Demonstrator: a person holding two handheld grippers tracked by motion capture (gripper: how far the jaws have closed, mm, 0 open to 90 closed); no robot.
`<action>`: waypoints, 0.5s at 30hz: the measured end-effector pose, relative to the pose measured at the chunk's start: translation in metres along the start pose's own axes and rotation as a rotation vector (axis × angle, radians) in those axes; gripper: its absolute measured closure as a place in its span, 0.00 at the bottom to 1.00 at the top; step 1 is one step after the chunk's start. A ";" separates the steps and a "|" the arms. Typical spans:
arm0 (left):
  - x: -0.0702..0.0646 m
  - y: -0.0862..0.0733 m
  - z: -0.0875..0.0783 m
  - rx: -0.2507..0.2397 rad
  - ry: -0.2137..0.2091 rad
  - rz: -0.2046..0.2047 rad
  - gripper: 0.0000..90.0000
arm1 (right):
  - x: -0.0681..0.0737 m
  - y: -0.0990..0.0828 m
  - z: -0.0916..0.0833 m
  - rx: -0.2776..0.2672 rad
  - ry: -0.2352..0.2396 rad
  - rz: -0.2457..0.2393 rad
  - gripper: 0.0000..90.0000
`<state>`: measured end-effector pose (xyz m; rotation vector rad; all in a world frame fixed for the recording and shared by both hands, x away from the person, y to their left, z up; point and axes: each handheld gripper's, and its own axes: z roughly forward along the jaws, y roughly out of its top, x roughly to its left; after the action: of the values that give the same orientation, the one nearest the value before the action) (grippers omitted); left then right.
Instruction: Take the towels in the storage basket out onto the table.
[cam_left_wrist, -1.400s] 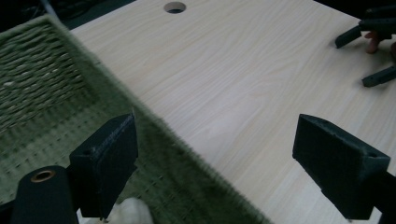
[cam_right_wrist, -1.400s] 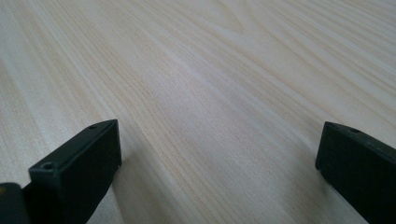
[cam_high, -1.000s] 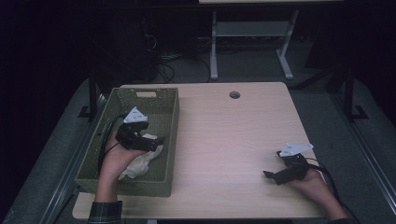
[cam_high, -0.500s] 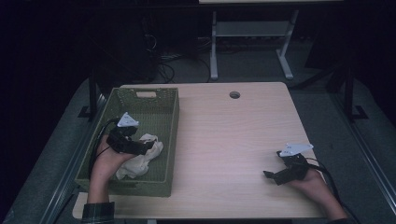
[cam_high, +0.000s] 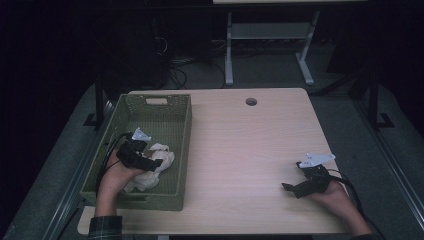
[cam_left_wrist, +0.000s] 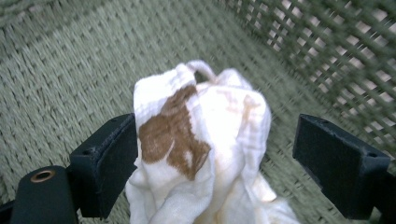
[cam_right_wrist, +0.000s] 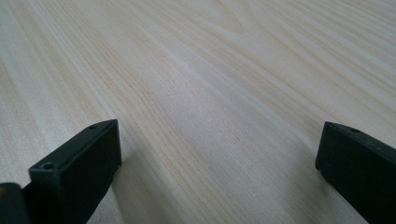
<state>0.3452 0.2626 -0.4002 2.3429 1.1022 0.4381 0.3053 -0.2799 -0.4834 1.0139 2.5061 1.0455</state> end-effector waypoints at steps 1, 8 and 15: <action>0.000 -0.001 0.002 0.008 -0.002 -0.003 0.15 | 0.000 0.000 0.000 0.000 0.000 -0.001 0.00; 0.001 -0.005 0.013 0.082 -0.013 -0.012 0.15 | 0.000 0.000 0.000 -0.002 0.000 0.000 0.00; -0.002 -0.007 0.025 0.175 -0.022 -0.013 0.15 | 0.000 0.000 0.000 -0.001 -0.002 -0.004 0.00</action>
<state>0.3520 0.2574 -0.4243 2.4836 1.1876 0.3218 0.3053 -0.2800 -0.4836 1.0093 2.5045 1.0440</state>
